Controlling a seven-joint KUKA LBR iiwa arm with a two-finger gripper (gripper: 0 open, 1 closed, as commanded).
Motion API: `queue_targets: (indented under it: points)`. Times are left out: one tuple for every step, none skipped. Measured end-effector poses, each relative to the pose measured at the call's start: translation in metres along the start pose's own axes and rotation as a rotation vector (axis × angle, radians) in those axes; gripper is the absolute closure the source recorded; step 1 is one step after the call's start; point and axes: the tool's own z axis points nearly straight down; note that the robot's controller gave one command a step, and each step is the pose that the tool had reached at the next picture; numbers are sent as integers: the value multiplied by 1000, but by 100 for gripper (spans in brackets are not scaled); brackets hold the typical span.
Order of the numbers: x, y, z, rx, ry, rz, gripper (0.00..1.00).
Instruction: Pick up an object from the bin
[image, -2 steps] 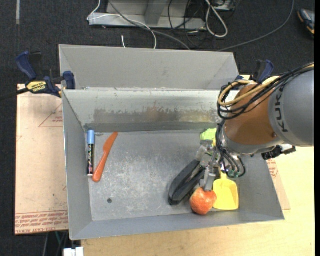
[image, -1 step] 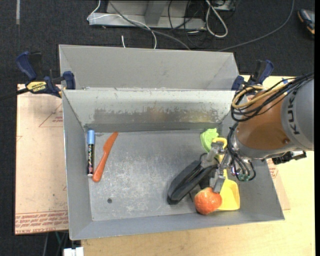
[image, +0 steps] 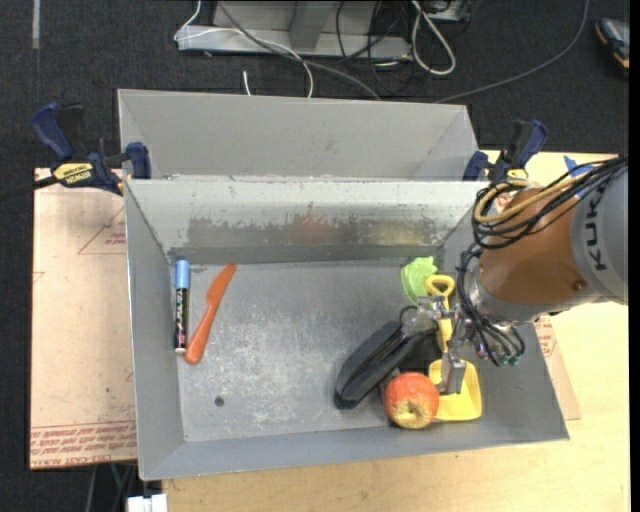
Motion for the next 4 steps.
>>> queue_targets:
  points:
    - [-24,37,11,3,-8,289,0]
    - [-34,58,13,0,-6,303,0]
    - [-93,12,-2,1,-10,140,0]
    - [-58,22,-67,-1,1,224,0]
